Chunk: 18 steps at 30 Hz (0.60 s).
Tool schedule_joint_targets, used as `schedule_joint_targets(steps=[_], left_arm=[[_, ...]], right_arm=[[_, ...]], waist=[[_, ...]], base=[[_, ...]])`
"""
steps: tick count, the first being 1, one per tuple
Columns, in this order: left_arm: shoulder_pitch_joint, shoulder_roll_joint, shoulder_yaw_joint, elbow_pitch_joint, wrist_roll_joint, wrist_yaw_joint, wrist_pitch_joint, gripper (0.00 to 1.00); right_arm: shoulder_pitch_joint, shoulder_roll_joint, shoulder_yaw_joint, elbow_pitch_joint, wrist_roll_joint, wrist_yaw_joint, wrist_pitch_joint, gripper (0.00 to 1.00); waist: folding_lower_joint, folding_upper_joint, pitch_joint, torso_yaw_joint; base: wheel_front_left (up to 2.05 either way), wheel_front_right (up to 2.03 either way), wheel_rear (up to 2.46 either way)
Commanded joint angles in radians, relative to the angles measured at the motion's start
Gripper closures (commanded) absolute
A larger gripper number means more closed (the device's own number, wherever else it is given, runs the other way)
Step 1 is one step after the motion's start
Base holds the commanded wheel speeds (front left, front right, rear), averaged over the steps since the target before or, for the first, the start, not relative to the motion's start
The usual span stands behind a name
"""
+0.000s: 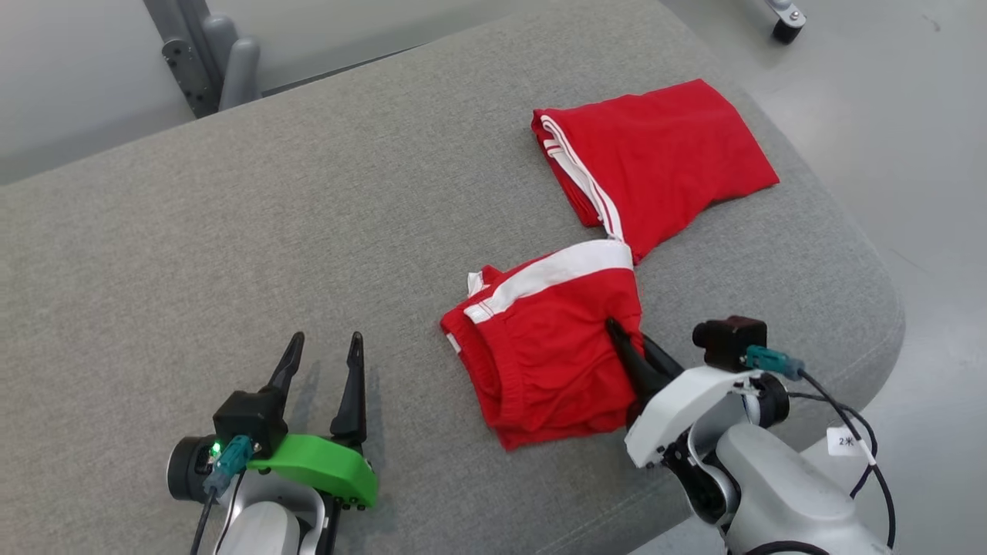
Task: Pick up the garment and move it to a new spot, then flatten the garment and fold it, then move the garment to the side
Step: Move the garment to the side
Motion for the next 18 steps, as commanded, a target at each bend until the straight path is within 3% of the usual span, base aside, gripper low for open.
schedule_joint_targets(steps=[1,9,18], left_arm=[[-0.014,0.005,0.002,-0.003,0.007,-0.005,0.001,0.0],[-0.027,0.005,0.029,-0.014,0.044,-0.016,0.001,0.0],[-0.038,0.005,0.057,-0.021,0.084,-0.026,0.001,0.0]], right_arm=[[-0.031,-0.01,0.002,-0.007,-0.015,0.0,-0.003,1.0],[-0.228,-0.091,-0.017,0.029,-0.074,0.0,-0.003,1.0],[-0.395,-0.246,-0.138,0.232,-0.136,0.0,-0.003,1.0]], waist=[[0.0,-0.0001,0.044,0.063],[0.0,-0.0001,0.099,0.169],[0.0,-0.0001,0.131,0.248]], base=[[0.0,0.0,0.0],[0.0,0.0,0.0],[0.0,0.0,0.0]])
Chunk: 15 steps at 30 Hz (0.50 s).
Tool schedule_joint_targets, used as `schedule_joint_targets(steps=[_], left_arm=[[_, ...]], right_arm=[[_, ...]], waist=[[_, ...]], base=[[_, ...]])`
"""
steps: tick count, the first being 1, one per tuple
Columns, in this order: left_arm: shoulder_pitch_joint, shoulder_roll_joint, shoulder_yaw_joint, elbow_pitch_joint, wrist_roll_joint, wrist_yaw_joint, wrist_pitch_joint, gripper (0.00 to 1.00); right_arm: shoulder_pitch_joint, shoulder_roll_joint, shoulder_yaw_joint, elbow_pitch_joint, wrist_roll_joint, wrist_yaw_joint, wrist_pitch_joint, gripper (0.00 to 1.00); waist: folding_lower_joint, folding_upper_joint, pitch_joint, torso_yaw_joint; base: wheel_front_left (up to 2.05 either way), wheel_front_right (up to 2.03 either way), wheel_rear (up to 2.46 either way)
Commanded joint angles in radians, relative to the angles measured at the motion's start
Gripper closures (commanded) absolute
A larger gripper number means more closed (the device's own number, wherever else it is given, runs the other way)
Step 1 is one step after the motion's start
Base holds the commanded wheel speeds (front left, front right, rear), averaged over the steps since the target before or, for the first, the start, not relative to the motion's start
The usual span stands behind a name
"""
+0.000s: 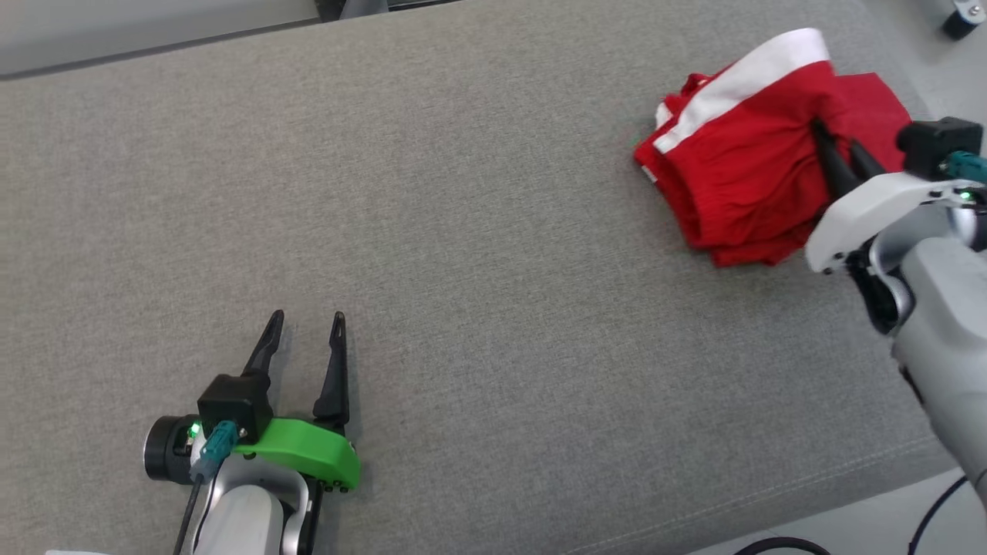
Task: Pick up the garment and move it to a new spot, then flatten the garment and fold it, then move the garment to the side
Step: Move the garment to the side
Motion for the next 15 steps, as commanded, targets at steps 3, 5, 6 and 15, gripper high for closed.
schedule_joint_targets(steps=[3,5,6,15], left_arm=[[-0.019,0.004,0.008,0.007,0.023,-0.011,0.001,0.0],[-0.022,0.004,0.01,0.011,0.029,-0.014,0.001,0.0],[-0.022,0.004,0.013,0.013,0.031,-0.013,0.001,0.0],[-0.005,0.004,0.038,0.03,0.02,0.001,0.001,0.0]], right_arm=[[-0.042,-0.064,-0.067,0.095,-0.043,-0.001,-0.002,1.0],[-0.063,-0.096,-0.103,0.133,-0.087,-0.001,-0.002,1.0],[-0.075,-0.114,-0.14,0.145,-0.109,-0.001,-0.002,0.91],[0.003,-0.067,-0.397,0.07,-0.325,-0.001,-0.002,0.0]], waist=[[-0.0001,-0.0001,0.04,0.055],[-0.0001,-0.0001,0.046,0.064],[-0.0001,-0.0001,0.049,0.066],[-0.0001,-0.0001,0.021,0.077]], base=[[0.0,0.0,0.0],[0.0,0.0,0.0],[0.0,0.0,0.0],[0.0,0.0,0.0]])
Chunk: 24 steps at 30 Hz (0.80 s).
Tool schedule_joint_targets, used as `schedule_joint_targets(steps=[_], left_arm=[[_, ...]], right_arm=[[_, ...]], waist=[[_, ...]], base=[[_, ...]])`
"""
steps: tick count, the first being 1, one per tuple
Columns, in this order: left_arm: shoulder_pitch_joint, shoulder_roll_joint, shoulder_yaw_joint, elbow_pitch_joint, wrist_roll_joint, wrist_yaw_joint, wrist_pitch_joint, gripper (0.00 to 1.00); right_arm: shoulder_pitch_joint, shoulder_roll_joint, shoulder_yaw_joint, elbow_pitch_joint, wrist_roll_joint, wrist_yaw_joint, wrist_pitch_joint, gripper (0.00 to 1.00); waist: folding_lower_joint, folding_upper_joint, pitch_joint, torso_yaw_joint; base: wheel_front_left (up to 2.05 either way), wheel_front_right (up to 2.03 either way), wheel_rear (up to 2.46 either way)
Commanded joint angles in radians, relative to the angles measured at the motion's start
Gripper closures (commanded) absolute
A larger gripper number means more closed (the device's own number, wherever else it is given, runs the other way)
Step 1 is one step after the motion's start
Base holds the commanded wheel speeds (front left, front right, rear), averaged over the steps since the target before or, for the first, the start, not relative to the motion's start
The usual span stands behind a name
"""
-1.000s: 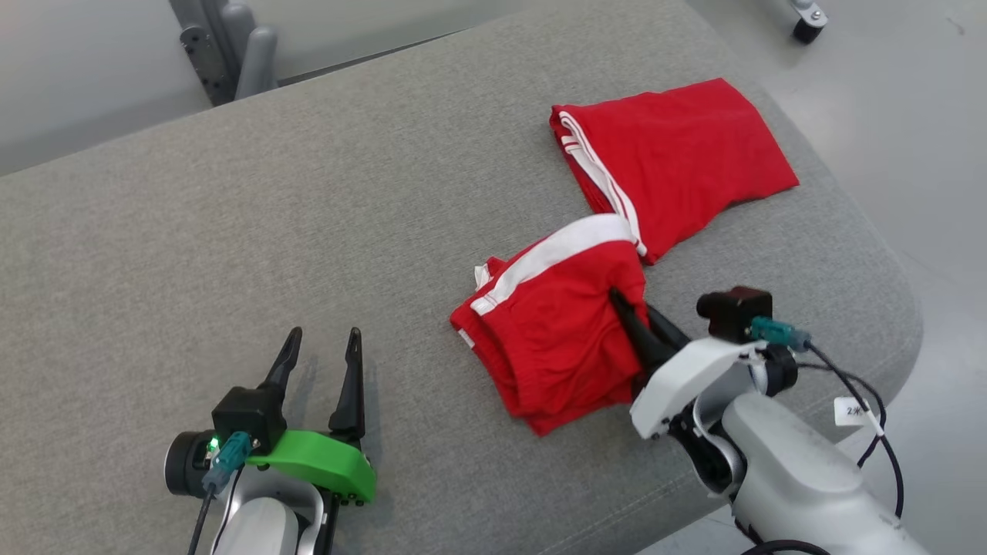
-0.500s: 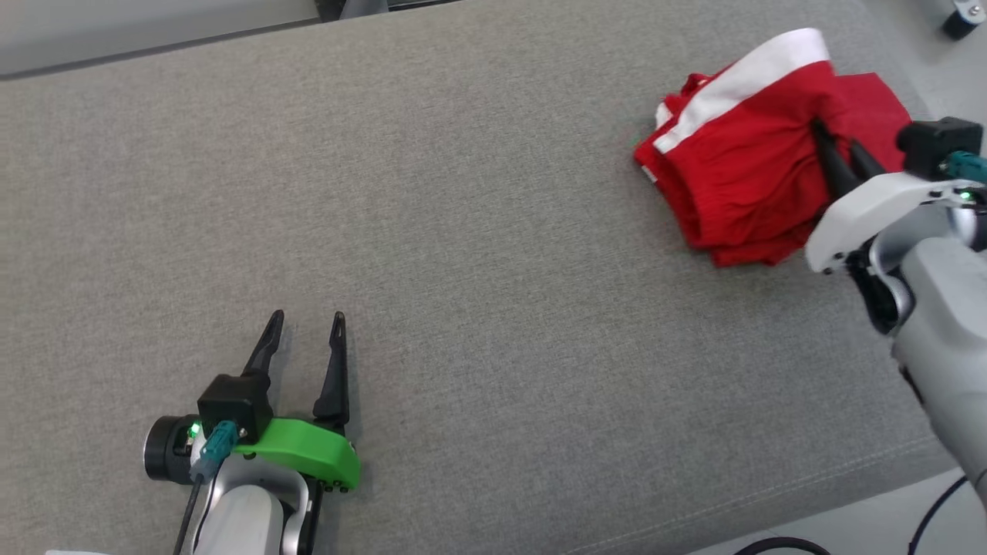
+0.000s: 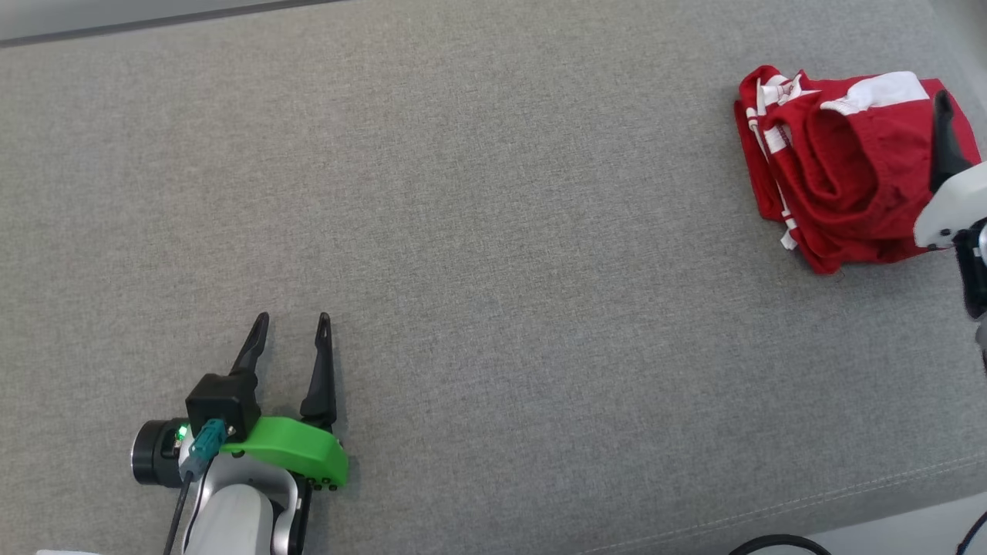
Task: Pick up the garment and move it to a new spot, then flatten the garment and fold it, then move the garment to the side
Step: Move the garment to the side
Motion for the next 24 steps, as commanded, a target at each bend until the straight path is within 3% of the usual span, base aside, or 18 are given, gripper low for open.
schedule_joint_targets(steps=[1,2,12,18,24], left_arm=[[0.014,0.004,0.006,-0.002,-0.01,0.009,0.001,0.0],[0.024,0.004,0.012,0.0,-0.015,0.013,0.001,0.0],[0.06,0.004,0.034,0.008,-0.045,0.031,0.001,0.0],[0.099,0.004,0.041,0.023,-0.06,0.043,0.001,0.0],[0.143,0.004,0.06,0.033,-0.056,0.043,0.001,0.0]], right_arm=[[0.05,0.043,-0.027,-0.056,-0.029,-0.001,-0.002,0.0],[0.099,0.096,-0.037,-0.135,-0.057,-0.001,-0.002,0.0],[0.33,0.268,0.075,-0.407,-0.055,-0.002,-0.002,0.0],[0.484,0.337,0.084,-0.477,-0.049,-0.002,-0.002,0.0],[0.596,0.365,0.079,-0.514,-0.07,-0.001,-0.002,0.0]], waist=[[-0.0001,-0.0002,-0.022,0.002],[-0.0001,-0.0002,-0.039,0.005],[-0.0001,-0.0002,-0.115,0.038],[-0.0001,-0.0002,-0.175,0.079],[-0.0001,-0.0002,-0.235,0.115]], base=[[0.0,0.0,0.0],[0.0,0.0,0.0],[0.0,0.0,0.0],[0.0,0.0,0.0],[0.0,0.0,0.0]])
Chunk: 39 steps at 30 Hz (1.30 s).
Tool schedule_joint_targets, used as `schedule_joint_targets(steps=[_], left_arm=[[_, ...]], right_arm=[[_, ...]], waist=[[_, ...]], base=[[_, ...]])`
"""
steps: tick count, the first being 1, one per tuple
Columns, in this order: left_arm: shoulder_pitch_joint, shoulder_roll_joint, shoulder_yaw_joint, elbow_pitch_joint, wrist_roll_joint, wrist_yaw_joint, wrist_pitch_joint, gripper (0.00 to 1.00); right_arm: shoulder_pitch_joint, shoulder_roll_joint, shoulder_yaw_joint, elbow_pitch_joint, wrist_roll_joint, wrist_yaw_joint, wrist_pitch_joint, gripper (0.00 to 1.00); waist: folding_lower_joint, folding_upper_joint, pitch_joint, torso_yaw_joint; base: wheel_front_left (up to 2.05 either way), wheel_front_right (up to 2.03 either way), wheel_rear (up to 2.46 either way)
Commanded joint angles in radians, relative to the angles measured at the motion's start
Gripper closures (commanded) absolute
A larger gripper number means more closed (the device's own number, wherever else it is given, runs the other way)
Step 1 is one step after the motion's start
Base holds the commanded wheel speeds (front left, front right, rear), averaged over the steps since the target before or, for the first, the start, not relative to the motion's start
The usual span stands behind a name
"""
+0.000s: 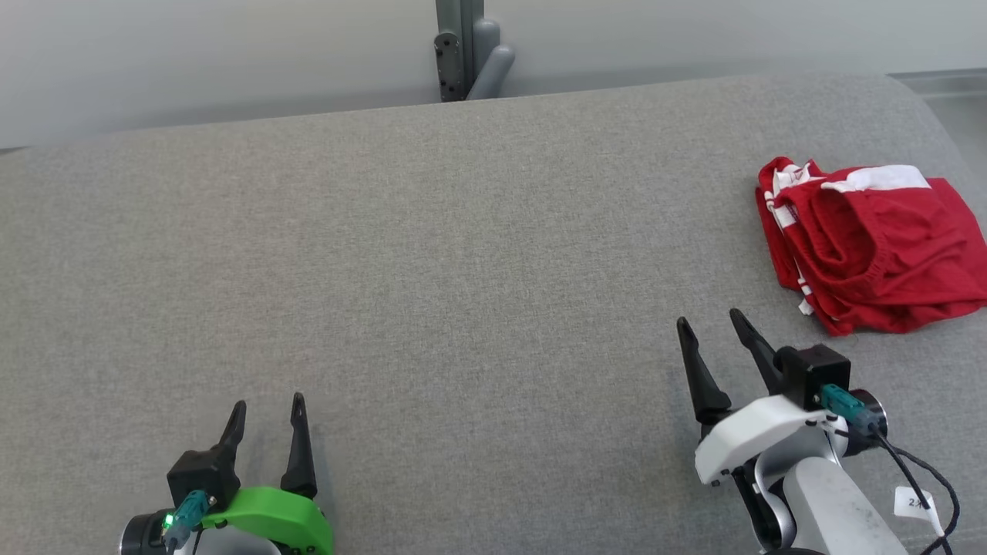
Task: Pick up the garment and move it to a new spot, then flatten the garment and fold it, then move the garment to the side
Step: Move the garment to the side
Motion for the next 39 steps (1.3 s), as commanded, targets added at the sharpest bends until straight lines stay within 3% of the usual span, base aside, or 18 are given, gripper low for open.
schedule_joint_targets(steps=[1,11,39], left_arm=[[0.024,0.004,0.007,0.003,0.003,-0.001,0.001,0.0],[0.049,0.004,0.012,-0.004,0.004,0.002,0.001,0.0],[0.07,0.004,0.015,-0.011,-0.029,-0.034,0.001,0.0]], right_arm=[[0.029,0.001,-0.008,-0.007,-0.005,-0.001,-0.002,0.0],[0.117,0.01,-0.05,-0.057,-0.016,-0.001,-0.002,0.0],[0.153,0.01,-0.045,-0.072,-0.072,-0.001,-0.002,0.0]], waist=[[0.0,0.0002,-0.048,0.037],[0.0,0.0002,-0.099,0.078],[0.0,0.0002,-0.115,0.048]], base=[[0.0,0.0,0.0],[0.0,0.0,0.0],[0.0,0.0,0.0]])
